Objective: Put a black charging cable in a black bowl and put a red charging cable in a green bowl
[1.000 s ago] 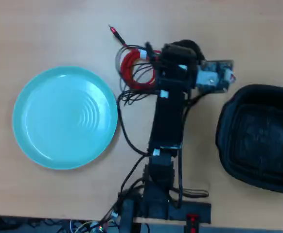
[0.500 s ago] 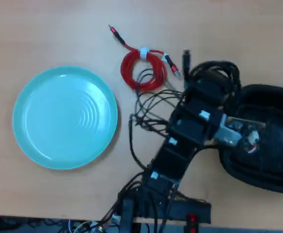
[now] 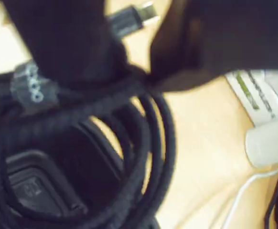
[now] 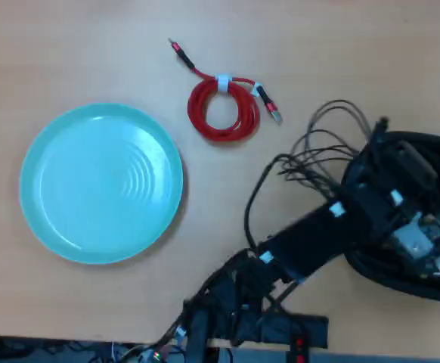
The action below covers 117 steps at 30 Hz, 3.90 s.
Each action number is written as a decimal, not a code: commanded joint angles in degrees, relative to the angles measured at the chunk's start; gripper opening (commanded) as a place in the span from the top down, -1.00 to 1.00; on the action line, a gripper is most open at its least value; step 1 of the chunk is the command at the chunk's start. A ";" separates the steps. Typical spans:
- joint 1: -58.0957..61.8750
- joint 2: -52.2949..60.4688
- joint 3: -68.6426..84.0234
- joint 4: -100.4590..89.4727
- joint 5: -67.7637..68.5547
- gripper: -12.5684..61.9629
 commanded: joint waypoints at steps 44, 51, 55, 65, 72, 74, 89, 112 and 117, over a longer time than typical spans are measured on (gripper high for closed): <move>-1.23 -18.37 -2.81 -0.53 -3.43 0.16; -25.22 -7.47 -1.23 6.06 -3.34 0.16; -37.88 -7.21 2.11 7.03 -2.64 0.14; -60.29 -7.73 24.08 6.68 5.80 0.13; -66.27 -7.82 28.65 6.59 11.34 -0.06; -67.24 -7.82 28.56 6.50 11.60 -0.15; -68.55 -24.17 27.25 5.27 16.61 -0.26; -72.07 -32.87 27.69 -12.39 19.07 0.90; -71.46 -31.82 28.04 -11.60 20.48 0.83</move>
